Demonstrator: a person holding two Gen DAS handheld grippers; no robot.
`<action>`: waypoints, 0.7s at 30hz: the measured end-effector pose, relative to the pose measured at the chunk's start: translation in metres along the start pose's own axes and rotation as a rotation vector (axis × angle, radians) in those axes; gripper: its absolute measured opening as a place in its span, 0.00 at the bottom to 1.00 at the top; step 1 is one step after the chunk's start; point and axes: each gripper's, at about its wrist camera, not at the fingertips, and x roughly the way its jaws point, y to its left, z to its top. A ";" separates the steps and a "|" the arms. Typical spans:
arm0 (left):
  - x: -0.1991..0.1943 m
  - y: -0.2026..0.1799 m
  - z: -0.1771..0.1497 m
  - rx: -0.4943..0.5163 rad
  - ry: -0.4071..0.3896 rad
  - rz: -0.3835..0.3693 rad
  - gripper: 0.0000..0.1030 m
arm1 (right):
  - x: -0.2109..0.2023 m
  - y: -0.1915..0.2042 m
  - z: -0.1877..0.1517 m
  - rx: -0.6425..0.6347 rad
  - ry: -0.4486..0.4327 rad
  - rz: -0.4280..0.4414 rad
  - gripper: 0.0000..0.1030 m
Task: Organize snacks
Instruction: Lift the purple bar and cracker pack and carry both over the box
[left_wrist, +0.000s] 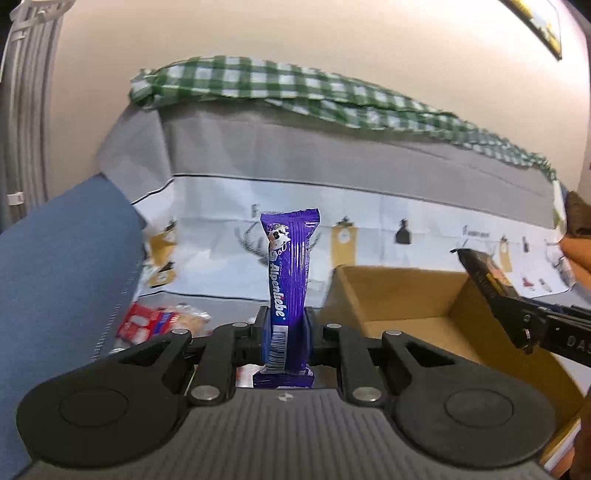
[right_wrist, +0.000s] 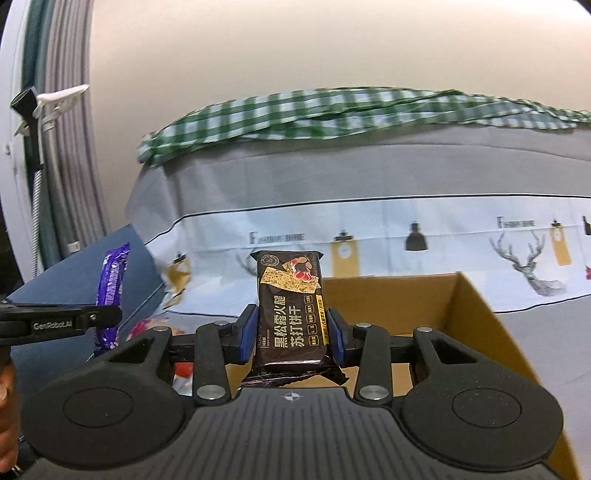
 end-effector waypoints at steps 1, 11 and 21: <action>0.000 -0.006 0.000 0.001 -0.007 -0.012 0.18 | -0.002 -0.006 0.001 0.009 -0.002 -0.008 0.40; 0.011 -0.044 0.005 0.006 -0.066 -0.103 0.18 | -0.006 -0.054 0.002 0.101 -0.016 -0.093 0.40; 0.036 -0.074 0.010 0.064 -0.073 -0.159 0.18 | -0.002 -0.066 0.004 0.113 -0.023 -0.154 0.40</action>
